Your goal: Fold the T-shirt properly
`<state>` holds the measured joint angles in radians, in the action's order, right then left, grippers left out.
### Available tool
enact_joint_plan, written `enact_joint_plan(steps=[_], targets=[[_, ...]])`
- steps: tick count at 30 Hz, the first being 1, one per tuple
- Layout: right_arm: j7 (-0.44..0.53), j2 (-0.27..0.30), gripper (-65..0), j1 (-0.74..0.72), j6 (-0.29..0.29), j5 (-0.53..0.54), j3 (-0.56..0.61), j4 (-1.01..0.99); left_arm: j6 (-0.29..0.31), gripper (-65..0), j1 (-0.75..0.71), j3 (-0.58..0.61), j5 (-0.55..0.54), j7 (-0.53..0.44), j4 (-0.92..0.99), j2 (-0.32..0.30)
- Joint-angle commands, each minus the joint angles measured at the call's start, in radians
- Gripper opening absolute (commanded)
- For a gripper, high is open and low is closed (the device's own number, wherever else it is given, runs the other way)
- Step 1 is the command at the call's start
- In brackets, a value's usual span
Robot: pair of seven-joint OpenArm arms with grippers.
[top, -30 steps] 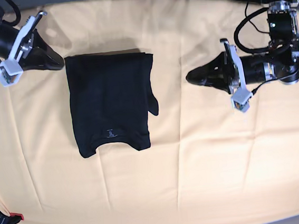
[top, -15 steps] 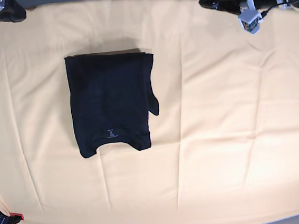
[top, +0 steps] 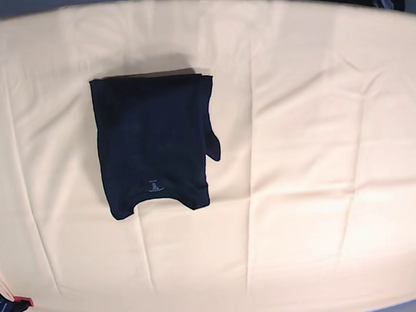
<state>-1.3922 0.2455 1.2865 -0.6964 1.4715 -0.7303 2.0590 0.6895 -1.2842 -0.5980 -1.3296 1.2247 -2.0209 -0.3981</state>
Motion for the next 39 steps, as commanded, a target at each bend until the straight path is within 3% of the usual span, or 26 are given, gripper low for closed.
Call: enact_joint_plan(steps=[1, 7, 12, 16, 20, 21, 23, 25, 28, 31, 34, 39], targets=[[-0.004, 0.007, -65.0, 0.022, -0.002, -0.051, 0.035, -0.033, 0.003, -65.0, -0.001, 0.023, 0.021, -0.002, 0.041, 0.002], [0.274, 0.049, -65.0, -0.113, -0.002, -0.435, 0.315, -0.309, 0.002, -65.0, 0.222, 0.231, 0.189, -0.108, 0.415, 0.002], [0.57, 0.081, -65.0, -0.299, -0.002, -0.713, 0.485, -0.594, -0.011, -65.0, 0.441, 0.389, 0.394, -0.368, 0.748, 0.008], [0.806, 0.09, -65.0, -0.472, -0.002, -0.909, 0.575, -0.842, -0.032, -65.0, 0.627, 0.464, 0.609, -0.592, 1.014, 0.06], [0.972, 0.09, -65.0, -0.635, -0.002, -1.036, 0.636, -1.075, -0.033, -65.0, 0.774, 0.515, 0.81, -0.84, 1.232, 0.116], [1.013, 0.09, -65.0, -0.669, 0.024, -1.059, 0.656, -1.13, -0.039, -65.0, 0.802, 0.527, 0.875, -0.911, 1.278, 0.129], [1.097, 0.089, -65.0, -0.731, 0.074, -1.14, 0.704, -1.226, -0.122, -65.0, 0.846, 0.547, 1.011, -1.043, 1.353, 0.15], [1.168, 0.09, -65.0, -0.785, 0.122, -1.229, 0.763, -1.306, -0.259, -65.0, 0.872, 0.57, 1.103, -1.16, 1.41, 0.173], [1.229, 0.088, -65.0, -0.845, 0.213, -1.266, 0.85, -1.384, -0.403, -65.0, 0.898, 0.633, 1.14, -1.289, 1.461, 0.198], [1.258, 0.066, -65.0, -0.87, 0.288, -1.267, 0.909, -1.405, -0.491, -65.0, 0.902, 0.707, 1.118, -1.329, 1.485, 0.236], [1.258, 0.027, -65.0, -0.885, 0.309, -1.267, 0.942, -1.405, -0.562, -65.0, 0.902, 0.765, 1.077, -1.329, 1.487, 0.278], [1.262, -0.035, -65.0, -0.888, 0.323, -1.267, 0.954, -1.405, -0.583, -65.0, 0.902, 0.781, 1.063, -1.329, 1.487, 0.346]])
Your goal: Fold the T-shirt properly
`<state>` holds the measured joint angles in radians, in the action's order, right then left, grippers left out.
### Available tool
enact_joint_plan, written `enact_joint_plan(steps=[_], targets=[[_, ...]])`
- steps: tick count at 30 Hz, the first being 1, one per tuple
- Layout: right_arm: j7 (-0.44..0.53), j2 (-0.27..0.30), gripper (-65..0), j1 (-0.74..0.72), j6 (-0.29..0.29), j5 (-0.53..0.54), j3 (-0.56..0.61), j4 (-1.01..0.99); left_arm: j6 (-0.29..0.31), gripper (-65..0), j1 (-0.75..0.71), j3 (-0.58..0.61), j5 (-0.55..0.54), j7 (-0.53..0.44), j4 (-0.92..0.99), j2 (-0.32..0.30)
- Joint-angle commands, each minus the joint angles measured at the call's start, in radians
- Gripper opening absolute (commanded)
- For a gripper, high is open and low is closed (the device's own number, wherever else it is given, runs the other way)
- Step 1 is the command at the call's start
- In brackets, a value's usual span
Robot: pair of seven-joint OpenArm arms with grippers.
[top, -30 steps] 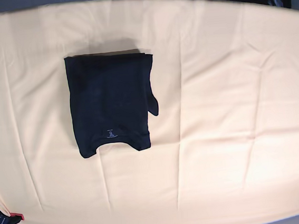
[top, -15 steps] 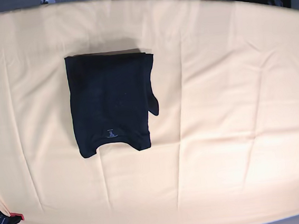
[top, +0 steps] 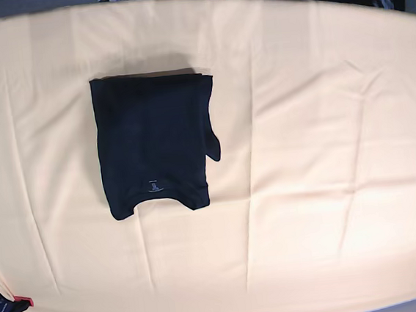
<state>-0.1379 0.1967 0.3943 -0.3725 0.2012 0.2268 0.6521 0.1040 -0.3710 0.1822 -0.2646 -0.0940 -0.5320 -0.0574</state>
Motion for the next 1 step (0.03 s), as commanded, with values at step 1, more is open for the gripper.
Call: enact_joint_plan(steps=[1], targets=[[0.008, 0.005, -65.0, 0.005, -0.001, 0.004, -0.003, 0.002, -0.002, -65.0, -0.011, 0.001, 0.002, -0.01, -0.002, 0.011]])
